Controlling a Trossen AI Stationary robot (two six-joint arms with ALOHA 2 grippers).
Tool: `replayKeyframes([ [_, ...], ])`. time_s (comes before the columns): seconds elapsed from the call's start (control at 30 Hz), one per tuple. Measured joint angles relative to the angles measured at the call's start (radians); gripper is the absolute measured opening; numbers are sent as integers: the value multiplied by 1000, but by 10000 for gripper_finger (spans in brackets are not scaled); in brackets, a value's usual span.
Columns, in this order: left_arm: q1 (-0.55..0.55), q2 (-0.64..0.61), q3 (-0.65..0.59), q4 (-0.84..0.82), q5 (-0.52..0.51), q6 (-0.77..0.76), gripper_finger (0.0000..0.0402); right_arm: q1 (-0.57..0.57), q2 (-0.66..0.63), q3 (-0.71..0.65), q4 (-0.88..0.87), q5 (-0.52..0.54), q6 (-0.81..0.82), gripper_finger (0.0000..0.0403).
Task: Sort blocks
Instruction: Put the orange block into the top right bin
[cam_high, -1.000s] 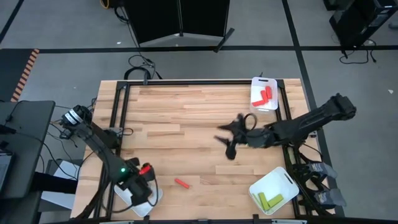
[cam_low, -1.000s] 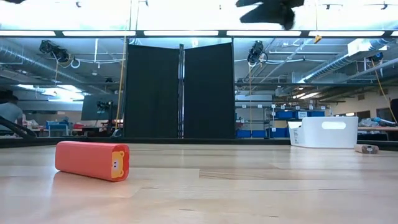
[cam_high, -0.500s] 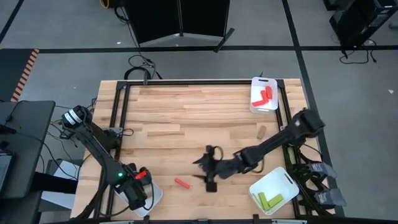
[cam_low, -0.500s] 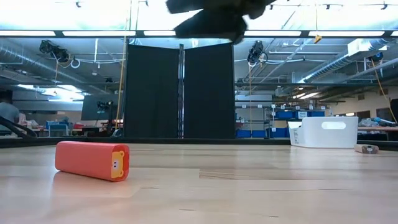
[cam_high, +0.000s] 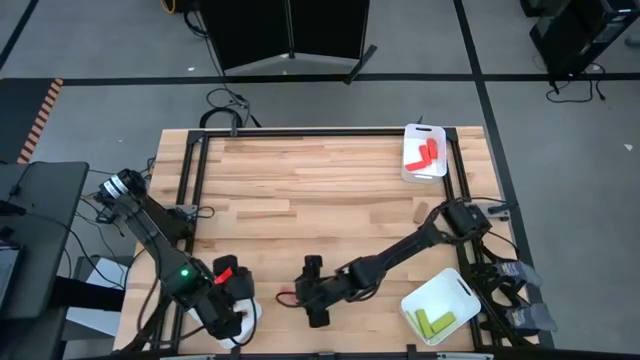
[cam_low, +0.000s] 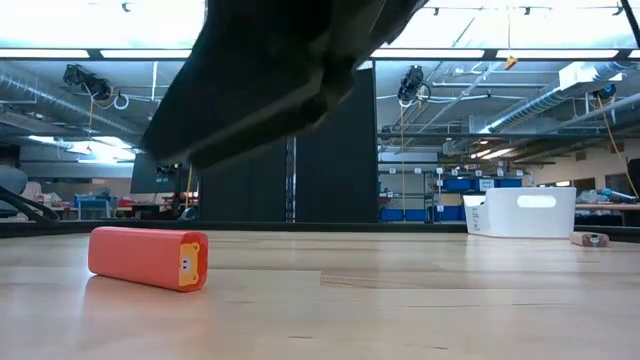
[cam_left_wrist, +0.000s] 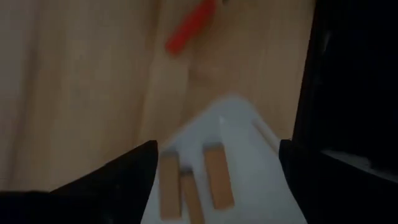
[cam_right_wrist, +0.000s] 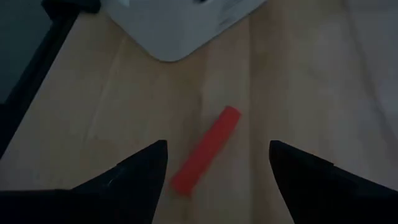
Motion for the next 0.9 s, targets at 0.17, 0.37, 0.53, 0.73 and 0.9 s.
replayKeyframes([
  [0.17, 0, -3, 108, -59, -154, 72, 326, 9, 71, 48, -6, -20, 42, 286],
  [0.37, 0, -3, 211, -124, -261, 120, 319, 6, 96, 55, -18, -22, 107, 278],
  [0.53, 2, -3, 268, -165, -335, 133, 319, -9, 117, 56, -19, -55, 151, 253],
  [0.73, 7, -4, 311, -171, -375, 133, 319, -25, 127, 53, -35, -119, 196, 193],
  [0.9, 7, -4, 318, -168, -478, 134, 319, -29, 127, 52, -47, -96, 164, 105],
])
